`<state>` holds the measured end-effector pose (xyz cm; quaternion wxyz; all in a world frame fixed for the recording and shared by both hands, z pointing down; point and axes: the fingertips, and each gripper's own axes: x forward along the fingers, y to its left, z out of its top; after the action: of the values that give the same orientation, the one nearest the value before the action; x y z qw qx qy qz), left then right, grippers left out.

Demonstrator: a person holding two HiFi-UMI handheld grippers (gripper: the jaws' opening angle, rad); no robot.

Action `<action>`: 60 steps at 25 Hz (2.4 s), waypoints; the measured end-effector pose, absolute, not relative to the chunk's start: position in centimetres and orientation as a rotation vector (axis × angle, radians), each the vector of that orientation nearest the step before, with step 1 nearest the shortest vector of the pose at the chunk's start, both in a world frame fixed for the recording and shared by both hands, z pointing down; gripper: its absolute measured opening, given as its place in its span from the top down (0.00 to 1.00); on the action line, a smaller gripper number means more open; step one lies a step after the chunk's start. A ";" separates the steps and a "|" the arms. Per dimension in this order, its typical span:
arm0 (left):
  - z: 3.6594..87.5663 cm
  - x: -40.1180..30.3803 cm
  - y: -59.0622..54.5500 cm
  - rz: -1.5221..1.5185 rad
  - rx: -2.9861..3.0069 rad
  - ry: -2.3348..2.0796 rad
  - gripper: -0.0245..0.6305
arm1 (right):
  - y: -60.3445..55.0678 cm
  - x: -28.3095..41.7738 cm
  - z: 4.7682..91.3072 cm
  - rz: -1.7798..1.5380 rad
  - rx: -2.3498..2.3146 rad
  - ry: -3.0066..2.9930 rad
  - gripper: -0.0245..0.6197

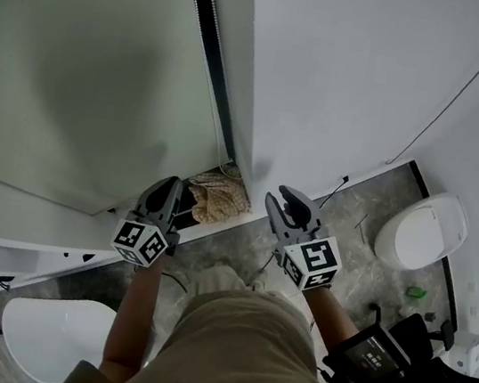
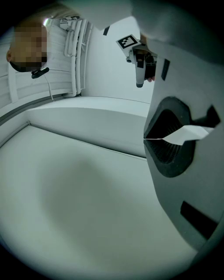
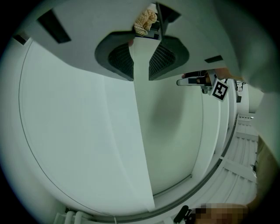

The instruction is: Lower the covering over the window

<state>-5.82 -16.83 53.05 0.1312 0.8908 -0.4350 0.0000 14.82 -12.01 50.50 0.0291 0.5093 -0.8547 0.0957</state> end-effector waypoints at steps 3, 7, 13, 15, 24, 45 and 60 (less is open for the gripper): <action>53.4 -5.8 -15.7 -0.015 2.574 -1.276 0.93 | -11.6 14.4 50.9 0.295 1.541 -2.651 0.79; 53.8 -5.9 -15.1 -0.010 2.563 -1.278 0.93 | -11.0 13.7 50.9 0.297 1.514 -2.668 0.79; 52.6 -4.6 -16.7 0.006 2.596 -1.222 0.93 | -11.7 13.3 49.6 0.312 1.532 -2.686 0.79; 51.5 -3.9 -17.6 0.003 2.626 -1.195 0.93 | -11.8 12.8 48.6 0.302 1.525 -2.714 0.79; 48.9 -1.5 -23.8 -0.005 2.749 -0.984 0.93 | -14.5 10.0 47.0 0.265 1.629 -2.674 0.79; 47.1 4.8 -35.0 0.023 2.944 -0.538 0.79 | -19.7 4.2 46.5 0.152 1.821 -2.542 0.79; 47.2 4.0 -29.8 0.031 3.054 -0.365 0.94 | -21.6 3.4 40.6 0.064 1.881 -2.567 0.80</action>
<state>4.02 -29.81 47.20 0.0328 0.9924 -0.1185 0.0101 3.38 -21.61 40.64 -0.0208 0.5909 -0.8062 0.0201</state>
